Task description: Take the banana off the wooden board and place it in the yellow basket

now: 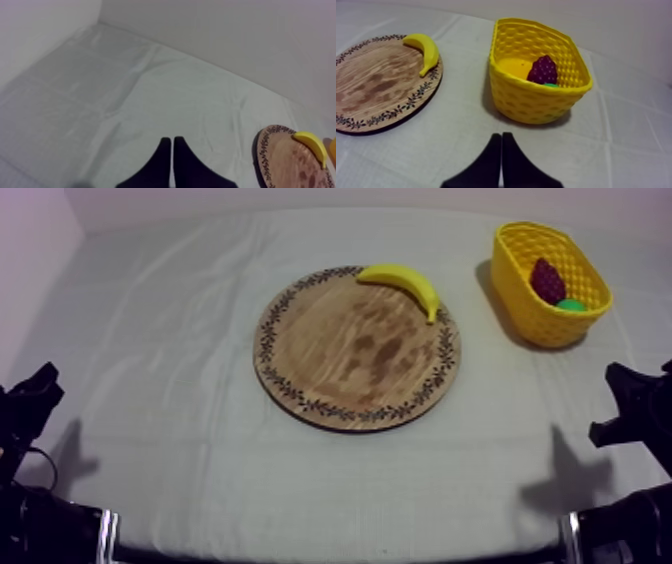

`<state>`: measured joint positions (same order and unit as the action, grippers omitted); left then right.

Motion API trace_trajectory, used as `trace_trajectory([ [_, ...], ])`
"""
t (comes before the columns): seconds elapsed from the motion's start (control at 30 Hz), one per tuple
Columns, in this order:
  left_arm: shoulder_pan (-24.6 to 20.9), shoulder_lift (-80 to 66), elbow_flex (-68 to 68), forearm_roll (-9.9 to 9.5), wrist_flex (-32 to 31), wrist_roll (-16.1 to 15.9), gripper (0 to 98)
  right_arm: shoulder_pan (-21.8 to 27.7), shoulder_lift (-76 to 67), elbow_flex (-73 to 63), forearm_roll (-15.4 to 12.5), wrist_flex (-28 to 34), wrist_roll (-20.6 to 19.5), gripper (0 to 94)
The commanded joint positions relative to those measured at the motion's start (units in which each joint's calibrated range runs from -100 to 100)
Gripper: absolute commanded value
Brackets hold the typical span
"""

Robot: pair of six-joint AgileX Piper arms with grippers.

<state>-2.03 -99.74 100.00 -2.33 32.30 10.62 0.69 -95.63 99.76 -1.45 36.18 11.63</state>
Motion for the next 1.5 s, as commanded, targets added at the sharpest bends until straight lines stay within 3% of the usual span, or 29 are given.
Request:
trace_trajectory([
  [0.0,-0.03,0.00,0.00,0.01,0.03,0.01,0.1,0.61,-0.04,-1.10,0.89,6.00,0.11,0.7],
  [0.47,-0.03,0.00,0.00,0.01,0.03,0.01,0.1,0.70,0.30,-0.78,2.47,3.87,-0.97,0.7],
  [0.7,-0.03,0.00,0.00,0.01,0.03,0.01,0.1,-0.29,10.66,-10.76,1.11,1.37,3.74,0.7],
  [1.07,-0.03,0.00,0.00,0.01,0.03,0.01,0.1,-4.10,39.83,-43.19,0.22,9.15,8.77,0.7],
  [1.47,-0.03,0.00,0.00,0.01,0.03,0.01,0.1,-12.52,64.93,-66.86,5.01,19.08,6.23,0.7],
])
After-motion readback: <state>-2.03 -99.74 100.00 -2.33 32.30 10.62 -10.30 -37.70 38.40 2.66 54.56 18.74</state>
